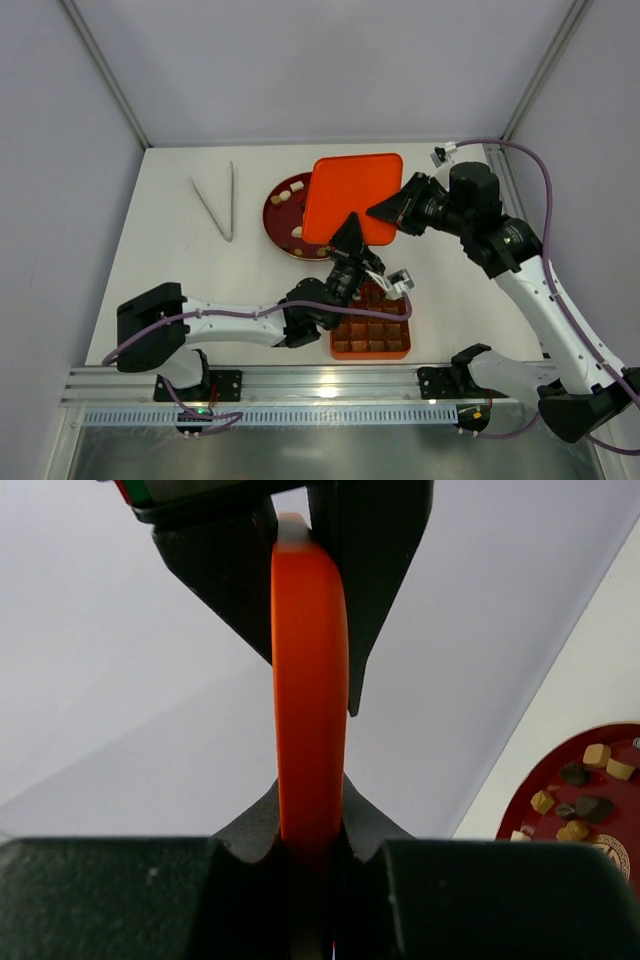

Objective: Pack the chocolate

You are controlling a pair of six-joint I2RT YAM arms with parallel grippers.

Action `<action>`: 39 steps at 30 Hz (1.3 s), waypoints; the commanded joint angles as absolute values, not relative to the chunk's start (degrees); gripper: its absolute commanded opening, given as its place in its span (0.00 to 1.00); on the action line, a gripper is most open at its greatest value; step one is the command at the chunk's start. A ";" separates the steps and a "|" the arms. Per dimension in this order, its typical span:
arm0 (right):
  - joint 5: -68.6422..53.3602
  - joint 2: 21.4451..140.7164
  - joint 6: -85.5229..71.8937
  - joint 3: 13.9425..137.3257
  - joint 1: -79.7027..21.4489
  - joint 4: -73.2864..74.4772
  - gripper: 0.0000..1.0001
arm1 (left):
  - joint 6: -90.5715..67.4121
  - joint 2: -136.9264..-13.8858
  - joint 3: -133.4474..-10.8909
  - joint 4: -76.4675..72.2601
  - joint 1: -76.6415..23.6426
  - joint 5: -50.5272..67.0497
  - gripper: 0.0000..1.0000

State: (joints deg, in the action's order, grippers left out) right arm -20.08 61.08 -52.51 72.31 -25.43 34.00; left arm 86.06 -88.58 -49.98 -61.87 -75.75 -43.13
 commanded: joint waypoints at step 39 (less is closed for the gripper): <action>-5.71 57.57 -39.55 83.14 -21.10 31.20 0.98 | 19.27 -73.48 -66.97 3.95 -74.62 -45.18 0.00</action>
State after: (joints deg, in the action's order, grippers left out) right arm -7.22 58.94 -41.60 81.12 -22.59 32.80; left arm 29.67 -75.99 -63.44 -2.42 -74.91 -47.88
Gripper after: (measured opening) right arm 0.979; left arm 0.123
